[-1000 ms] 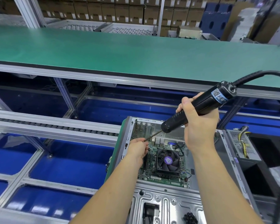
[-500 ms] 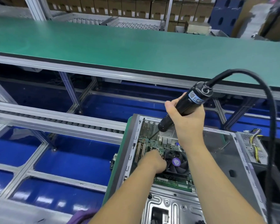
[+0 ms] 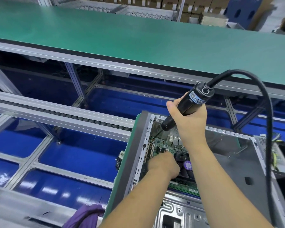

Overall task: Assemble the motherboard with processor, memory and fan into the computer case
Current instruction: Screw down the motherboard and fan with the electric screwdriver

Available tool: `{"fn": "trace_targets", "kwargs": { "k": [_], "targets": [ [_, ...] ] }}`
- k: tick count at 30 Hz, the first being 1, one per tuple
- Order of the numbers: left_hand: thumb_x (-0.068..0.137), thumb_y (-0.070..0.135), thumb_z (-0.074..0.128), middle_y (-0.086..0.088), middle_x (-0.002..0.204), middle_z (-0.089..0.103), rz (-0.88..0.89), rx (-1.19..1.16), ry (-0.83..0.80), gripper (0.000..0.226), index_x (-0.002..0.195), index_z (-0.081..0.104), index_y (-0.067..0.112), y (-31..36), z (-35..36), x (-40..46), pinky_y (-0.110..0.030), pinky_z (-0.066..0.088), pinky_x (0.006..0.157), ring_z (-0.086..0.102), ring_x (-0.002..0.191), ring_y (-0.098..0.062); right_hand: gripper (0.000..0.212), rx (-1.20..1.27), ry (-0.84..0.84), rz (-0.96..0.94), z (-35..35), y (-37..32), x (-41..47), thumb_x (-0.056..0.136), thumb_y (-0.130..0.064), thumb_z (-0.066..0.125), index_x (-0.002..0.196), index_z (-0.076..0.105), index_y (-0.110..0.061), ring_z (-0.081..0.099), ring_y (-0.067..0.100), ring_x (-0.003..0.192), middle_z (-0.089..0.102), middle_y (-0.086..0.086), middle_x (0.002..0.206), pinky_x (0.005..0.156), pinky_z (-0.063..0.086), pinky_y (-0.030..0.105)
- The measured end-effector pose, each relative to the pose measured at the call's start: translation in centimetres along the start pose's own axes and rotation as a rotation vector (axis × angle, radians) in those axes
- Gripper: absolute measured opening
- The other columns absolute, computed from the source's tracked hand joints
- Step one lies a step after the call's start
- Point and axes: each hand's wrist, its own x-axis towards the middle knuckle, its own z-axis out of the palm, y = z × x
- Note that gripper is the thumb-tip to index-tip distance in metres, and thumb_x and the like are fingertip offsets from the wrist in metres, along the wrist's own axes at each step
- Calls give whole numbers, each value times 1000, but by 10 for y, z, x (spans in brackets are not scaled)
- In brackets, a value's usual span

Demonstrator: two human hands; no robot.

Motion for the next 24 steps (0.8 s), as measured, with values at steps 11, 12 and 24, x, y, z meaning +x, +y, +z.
{"fn": "trace_targets", "kwargs": {
  "k": [11, 12, 24],
  "targets": [
    [91, 15, 45, -13, 107, 67, 12, -7, -20, 22, 106, 60, 6, 1, -2, -3, -35, 48, 73, 65, 94, -32, 42, -14, 14, 9, 2, 4, 0, 77, -36, 80, 91, 59, -2, 61, 4, 69, 66, -14, 74, 70, 49, 12],
    [91, 15, 45, -13, 107, 66, 12, -7, -25, 22, 107, 59, 7, 1, -2, -3, -35, 48, 73, 64, 94, -32, 43, -16, 15, 9, 2, 4, 0, 76, -36, 80, 91, 59, -2, 61, 3, 69, 66, -14, 74, 70, 49, 11],
    [92, 15, 45, -12, 108, 66, 3, -6, -39, 23, 107, 60, 8, 2, -3, -4, -33, 47, 72, 64, 92, -31, 46, -12, 20, 27, 5, 8, 0, 74, -38, 80, 93, 59, -2, 62, 1, 70, 66, -15, 74, 70, 49, 10]
  ]
}}
